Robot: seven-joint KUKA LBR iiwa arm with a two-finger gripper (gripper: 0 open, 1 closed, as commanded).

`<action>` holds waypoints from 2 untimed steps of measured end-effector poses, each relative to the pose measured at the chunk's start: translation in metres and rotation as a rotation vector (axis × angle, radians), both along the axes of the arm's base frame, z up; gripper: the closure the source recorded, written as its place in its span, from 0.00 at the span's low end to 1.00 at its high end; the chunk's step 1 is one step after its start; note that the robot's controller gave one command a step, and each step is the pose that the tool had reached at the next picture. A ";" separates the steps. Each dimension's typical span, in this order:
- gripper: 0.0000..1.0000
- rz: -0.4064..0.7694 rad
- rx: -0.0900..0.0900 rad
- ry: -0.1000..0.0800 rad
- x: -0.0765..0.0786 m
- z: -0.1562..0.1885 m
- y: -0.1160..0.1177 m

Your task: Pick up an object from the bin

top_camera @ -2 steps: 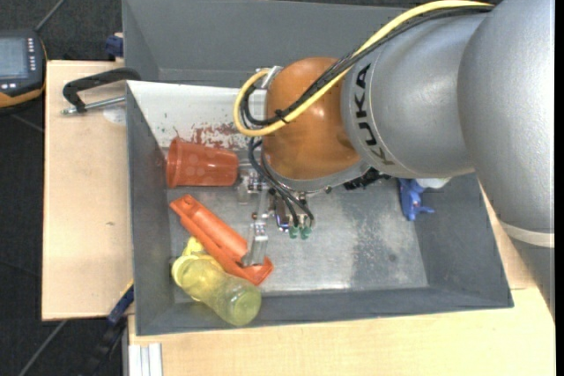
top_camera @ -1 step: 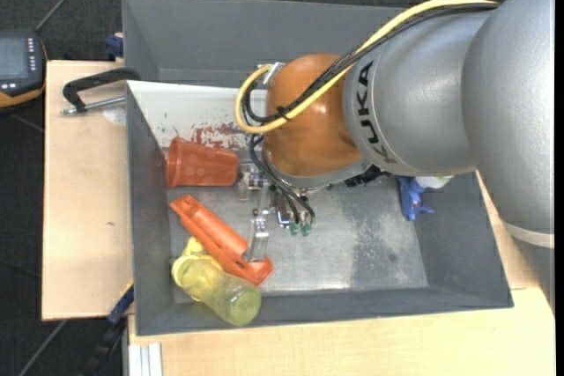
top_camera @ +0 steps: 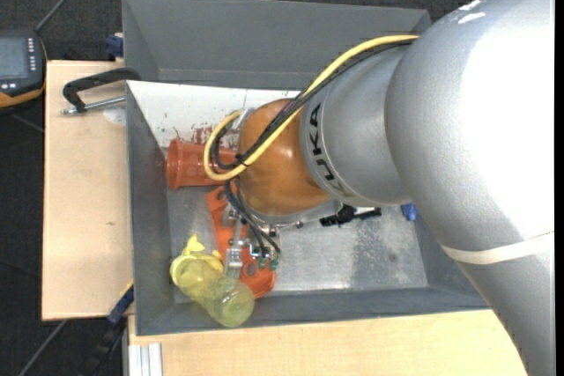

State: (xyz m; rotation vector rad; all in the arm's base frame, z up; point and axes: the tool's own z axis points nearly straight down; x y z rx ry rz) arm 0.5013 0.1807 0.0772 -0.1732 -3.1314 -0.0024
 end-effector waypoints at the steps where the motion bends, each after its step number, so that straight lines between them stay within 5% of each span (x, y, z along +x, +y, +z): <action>1: 0.00 -0.012 0.001 -0.007 -0.003 0.039 0.003; 2: 0.00 -0.002 0.001 -0.003 0.000 0.020 0.002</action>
Offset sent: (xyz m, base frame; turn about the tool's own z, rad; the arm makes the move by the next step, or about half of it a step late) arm 0.0000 0.0000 0.0000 0.0000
